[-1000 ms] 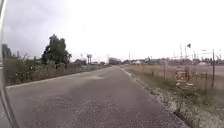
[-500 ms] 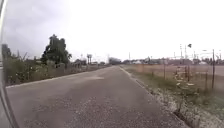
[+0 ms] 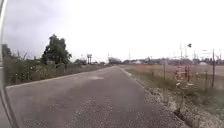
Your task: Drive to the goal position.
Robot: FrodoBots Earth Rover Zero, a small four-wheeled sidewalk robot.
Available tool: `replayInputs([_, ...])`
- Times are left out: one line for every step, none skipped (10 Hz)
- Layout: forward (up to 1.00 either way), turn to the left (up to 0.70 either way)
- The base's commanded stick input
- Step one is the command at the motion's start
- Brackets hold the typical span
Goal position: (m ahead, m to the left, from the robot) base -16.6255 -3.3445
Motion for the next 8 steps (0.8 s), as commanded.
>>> replayInputs([0.08, 0.0])
replayInputs([0.08, 0.0])
replayInputs([0.08, 0.0])
replayInputs([0.07, 0.0])
replayInputs([0.08, 0.0])
replayInputs([0.08, 0.0])
replayInputs([0.08, 0.0])
replayInputs([0.08, 0.0])
